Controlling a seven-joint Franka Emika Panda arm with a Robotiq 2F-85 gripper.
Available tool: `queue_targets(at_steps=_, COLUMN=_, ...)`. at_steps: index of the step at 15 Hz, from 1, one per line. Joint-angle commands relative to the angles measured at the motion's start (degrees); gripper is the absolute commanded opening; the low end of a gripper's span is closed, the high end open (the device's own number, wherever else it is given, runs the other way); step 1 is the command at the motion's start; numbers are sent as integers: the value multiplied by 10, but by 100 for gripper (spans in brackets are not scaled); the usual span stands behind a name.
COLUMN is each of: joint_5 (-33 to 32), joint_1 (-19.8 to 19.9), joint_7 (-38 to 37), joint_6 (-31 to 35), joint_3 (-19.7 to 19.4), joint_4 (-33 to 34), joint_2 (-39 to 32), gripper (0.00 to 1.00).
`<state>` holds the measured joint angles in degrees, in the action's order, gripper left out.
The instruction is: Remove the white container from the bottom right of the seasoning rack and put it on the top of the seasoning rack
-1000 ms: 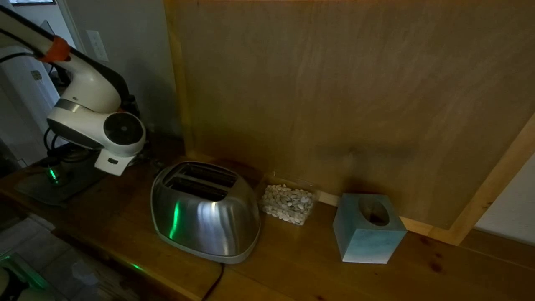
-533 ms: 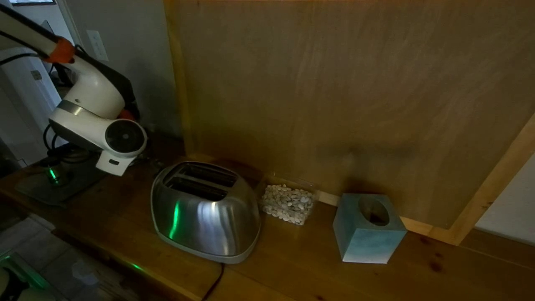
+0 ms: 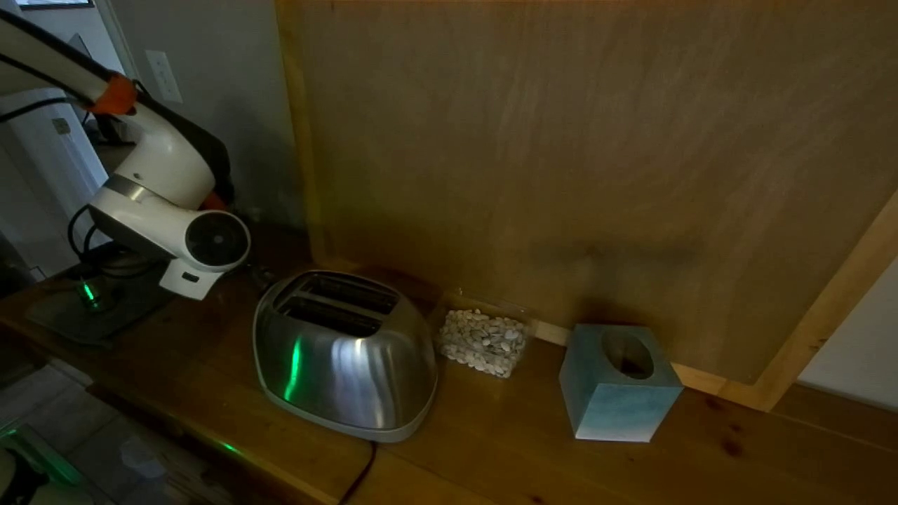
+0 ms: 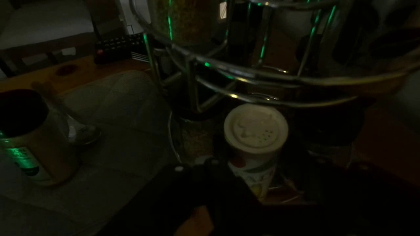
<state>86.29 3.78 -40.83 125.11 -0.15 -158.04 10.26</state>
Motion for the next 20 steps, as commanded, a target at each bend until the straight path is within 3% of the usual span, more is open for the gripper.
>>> queue_targets(at_steps=1, joint_5=17, joint_1=0, joint_7=20, joint_6=-14, joint_3=-6, joint_4=1, joint_2=-13, gripper=19)
queue_targets(at_steps=5, joint_5=24, joint_1=2, joint_7=29, joint_6=-20, joint_3=-10, joint_4=1, joint_2=-14, gripper=19)
queue_targets(at_steps=12, joint_5=99, joint_1=13, joint_7=99, joint_6=-27, joint_3=-33, joint_4=0, joint_2=-22, gripper=19)
queue_targets(at_steps=20, joint_5=148, joint_1=14, joint_7=103, joint_6=-48, joint_3=-43, joint_4=0, joint_2=-34, gripper=19)
